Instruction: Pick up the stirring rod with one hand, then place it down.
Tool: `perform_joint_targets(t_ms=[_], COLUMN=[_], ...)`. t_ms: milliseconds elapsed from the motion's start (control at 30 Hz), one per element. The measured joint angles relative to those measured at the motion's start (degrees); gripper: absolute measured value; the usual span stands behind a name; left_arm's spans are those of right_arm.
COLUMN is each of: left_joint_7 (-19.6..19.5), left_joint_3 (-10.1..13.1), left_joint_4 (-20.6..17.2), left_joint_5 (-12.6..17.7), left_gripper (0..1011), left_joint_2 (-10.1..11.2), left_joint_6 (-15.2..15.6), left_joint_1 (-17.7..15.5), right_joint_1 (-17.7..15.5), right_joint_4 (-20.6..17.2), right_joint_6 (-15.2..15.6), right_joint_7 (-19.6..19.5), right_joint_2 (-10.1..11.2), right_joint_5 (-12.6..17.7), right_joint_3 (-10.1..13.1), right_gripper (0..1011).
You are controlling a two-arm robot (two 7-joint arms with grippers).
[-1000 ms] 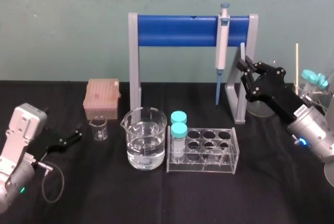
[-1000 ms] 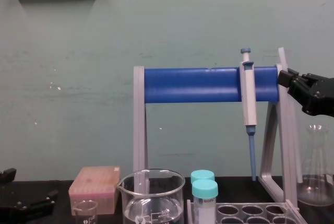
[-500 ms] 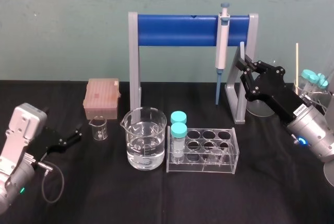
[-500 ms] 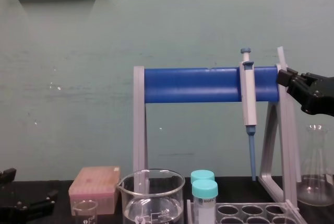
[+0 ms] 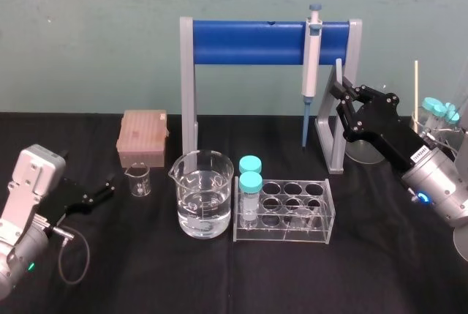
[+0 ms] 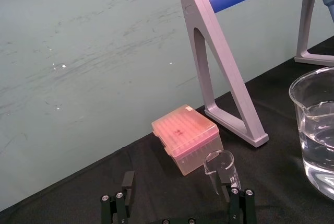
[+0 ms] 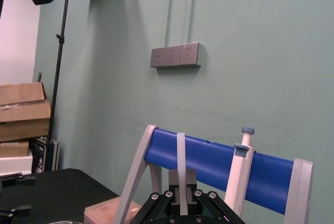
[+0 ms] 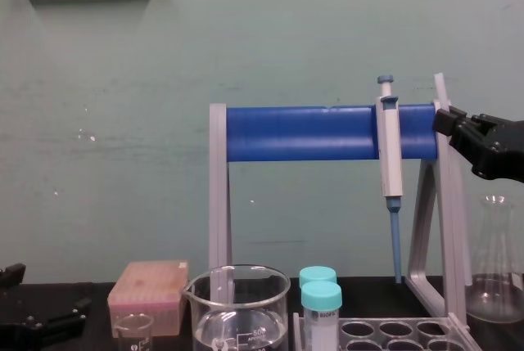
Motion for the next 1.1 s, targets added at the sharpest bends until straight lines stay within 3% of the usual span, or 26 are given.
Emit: perform_joint_targets(t_ms=[1100], left_joint_7=[0.0], left_joint_3=[0.0], left_joint_4=[0.0], left_joint_5=[0.0], left_gripper=[1000], left_joint_2=[0.0], left_joint_6=[0.0], left_joint_1=[0.0], right_joint_1=[0.03], right_joint_4=[0.0], right_joint_6=[0.0], right_joint_7=[0.06], right_joint_2=[0.0], right_joint_5=[0.05], right_joint_3=[0.0], right_gripper=[68])
